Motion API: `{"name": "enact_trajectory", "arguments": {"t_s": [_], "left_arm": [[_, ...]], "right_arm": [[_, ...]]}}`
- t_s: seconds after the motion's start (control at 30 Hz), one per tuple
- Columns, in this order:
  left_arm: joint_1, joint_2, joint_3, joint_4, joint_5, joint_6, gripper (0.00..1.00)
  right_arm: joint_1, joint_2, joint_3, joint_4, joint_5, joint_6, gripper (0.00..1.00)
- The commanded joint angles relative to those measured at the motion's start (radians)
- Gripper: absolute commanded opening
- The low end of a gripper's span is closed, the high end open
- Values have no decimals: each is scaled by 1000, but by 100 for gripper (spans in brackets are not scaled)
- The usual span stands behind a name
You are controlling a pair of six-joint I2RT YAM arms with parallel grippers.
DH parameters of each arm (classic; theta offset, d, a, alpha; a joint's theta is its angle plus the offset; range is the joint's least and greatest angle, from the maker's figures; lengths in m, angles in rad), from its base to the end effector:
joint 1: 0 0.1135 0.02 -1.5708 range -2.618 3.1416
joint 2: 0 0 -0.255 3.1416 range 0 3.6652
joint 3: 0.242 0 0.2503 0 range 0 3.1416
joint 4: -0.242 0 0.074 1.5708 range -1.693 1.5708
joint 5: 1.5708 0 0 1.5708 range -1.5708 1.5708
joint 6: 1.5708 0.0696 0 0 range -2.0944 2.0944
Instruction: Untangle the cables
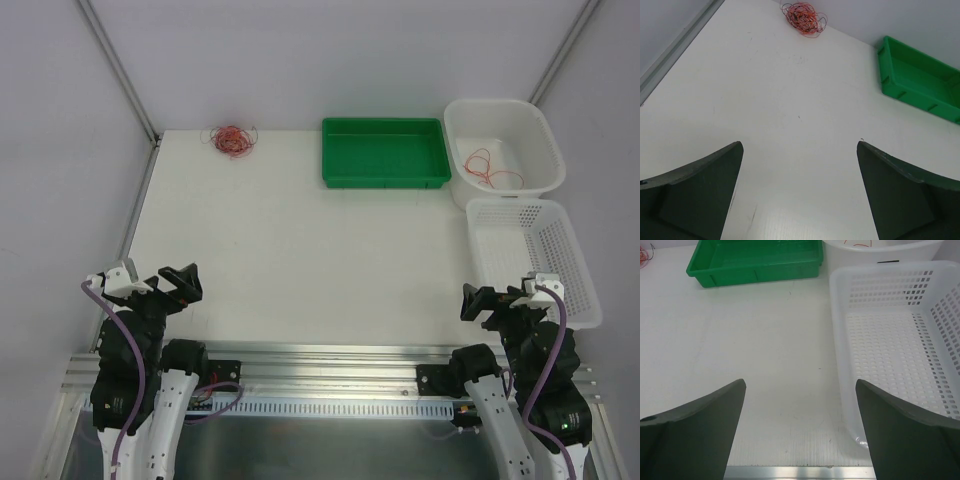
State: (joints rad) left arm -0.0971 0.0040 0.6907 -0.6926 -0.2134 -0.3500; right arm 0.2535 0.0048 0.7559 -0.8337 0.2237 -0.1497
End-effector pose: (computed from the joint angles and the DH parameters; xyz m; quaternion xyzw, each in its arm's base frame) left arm 0.0581 0.0092 0.3141 -0.1634 0.6901 -0.0818 0.7003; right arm 0.0456 -0.0041 0.3127 -0.0723 0.7314 -0.0471 0.6764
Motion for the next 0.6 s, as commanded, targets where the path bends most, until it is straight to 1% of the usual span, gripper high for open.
{"name": "enact_trajectory", "arguments": {"t_s": [0.0,0.1,0.17,0.3,0.4,0.43,0.5,0.53,0.57], "left_arm": [[0,-170,-6,31,2,-10,99],[0,-168,-11,31,-3,-27,99],[0,-168,-16,31,-4,-49,99],[0,-136,-34,33,8,-136,99],[0,-38,-22,41,48,-216,99],[0,50,-5,42,68,-246,99],[0,144,18,61,83,-265,99],[0,248,45,65,91,-283,99],[0,302,61,73,100,-293,99]], "right_arm": [[6,-193,0,59,16,18,97],[4,-193,-1,64,20,39,97],[4,-192,0,58,28,84,97],[4,-190,0,44,68,102,97],[4,-190,-1,45,65,113,97],[4,-190,-4,45,62,114,97],[4,-190,-9,51,52,116,97],[4,-190,-15,51,49,118,97],[4,-190,-16,53,43,118,97]]}}
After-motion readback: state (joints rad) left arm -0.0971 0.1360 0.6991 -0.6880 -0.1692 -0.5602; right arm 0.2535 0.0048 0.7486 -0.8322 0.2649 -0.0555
